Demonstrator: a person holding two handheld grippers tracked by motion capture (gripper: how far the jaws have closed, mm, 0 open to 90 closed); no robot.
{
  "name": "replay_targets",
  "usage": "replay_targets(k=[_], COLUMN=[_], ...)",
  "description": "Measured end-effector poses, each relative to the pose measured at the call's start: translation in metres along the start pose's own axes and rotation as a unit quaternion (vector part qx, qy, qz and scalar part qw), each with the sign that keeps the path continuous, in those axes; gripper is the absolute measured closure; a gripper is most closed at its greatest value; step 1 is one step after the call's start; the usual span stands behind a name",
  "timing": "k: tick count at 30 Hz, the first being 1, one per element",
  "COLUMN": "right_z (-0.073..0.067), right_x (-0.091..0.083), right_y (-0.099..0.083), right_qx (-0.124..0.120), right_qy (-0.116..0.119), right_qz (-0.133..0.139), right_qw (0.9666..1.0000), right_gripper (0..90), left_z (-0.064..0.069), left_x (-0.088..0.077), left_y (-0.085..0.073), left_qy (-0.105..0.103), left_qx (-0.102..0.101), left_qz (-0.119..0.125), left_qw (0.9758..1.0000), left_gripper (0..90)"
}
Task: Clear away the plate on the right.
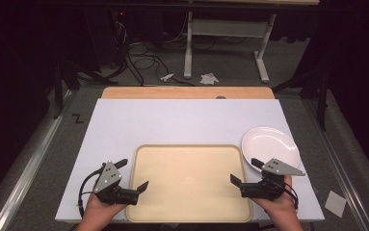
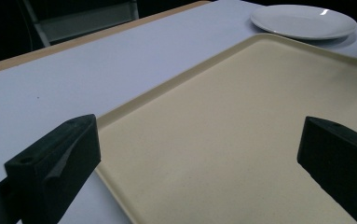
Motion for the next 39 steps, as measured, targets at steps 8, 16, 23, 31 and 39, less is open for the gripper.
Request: replay_targets(k=[8,16,23,31,39], right_z=[0.004,0.002,0.002,0.006,0.014], right_x=[-0.005,-0.004,-0.004,-0.006,-0.009], right_y=[0.002,0.004,0.004,0.004,0.003], right_qx=[0.009,0.004,0.004,0.011,0.02], right_qy=[0.006,0.011,0.011,0.008,0.001], right_qz=[0.014,0.017,0.017,0.016,0.015], right_qw=[0.9998,0.9998,0.9998,0.9998,0.9997], right_gripper=[0.0,0.1,0.0,0.1,0.0], left_z=[0.003,0.002,0.003,0.004,0.004], left_x=[0.002,0.001,0.001,0.001,0.001], left_y=[-0.001,-0.001,-0.002,-0.002,-0.002], left_qy=[-0.005,-0.003,-0.006,-0.006,-0.006], left_qx=[0.01,0.006,0.008,0.012,0.013], left_qz=[0.0,0.003,0.001,0.0,-0.001], left_qw=[0.9999,1.0,0.9999,0.9999,0.9999], left_gripper=[0.6,0.6,0.6,0.6,0.7])
Point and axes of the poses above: each handheld gripper's, and its own axes: x roughly forward along the jaws, y roughly out of its top, z roughly to its right, the point moved 9 cm from there along x, roughly forward along the jaws, and after that the axes turned 7 degrees about y, right-handed, at the moved point
